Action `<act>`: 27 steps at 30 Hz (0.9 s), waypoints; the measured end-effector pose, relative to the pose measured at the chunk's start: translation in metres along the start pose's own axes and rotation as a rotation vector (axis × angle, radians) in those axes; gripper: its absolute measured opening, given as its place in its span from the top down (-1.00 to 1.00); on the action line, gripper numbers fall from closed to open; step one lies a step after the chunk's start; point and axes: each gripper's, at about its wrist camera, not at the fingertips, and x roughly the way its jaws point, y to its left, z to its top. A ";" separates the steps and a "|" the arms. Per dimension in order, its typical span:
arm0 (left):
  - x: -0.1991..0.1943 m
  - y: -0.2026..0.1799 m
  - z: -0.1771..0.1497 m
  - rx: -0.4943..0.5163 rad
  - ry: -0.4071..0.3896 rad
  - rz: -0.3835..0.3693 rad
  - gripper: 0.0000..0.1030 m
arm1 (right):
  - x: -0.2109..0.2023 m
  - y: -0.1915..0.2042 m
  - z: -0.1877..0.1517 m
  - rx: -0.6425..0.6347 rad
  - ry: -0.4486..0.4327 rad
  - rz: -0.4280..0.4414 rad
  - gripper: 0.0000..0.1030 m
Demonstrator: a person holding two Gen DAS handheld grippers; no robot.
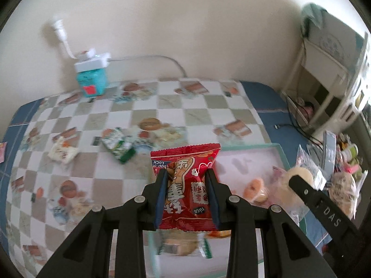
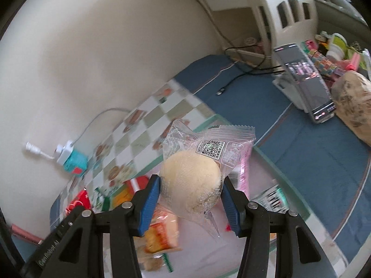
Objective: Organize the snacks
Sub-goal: 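Carry the red packet and bun bag over the tray with both tools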
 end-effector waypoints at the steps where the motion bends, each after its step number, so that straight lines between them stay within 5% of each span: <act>1: 0.003 -0.003 0.000 0.005 0.005 -0.004 0.34 | 0.001 -0.002 0.001 -0.001 -0.002 -0.006 -0.07; 27: 0.050 -0.023 -0.007 0.063 0.099 0.009 0.32 | 0.038 0.016 -0.005 -0.107 0.083 -0.068 -0.09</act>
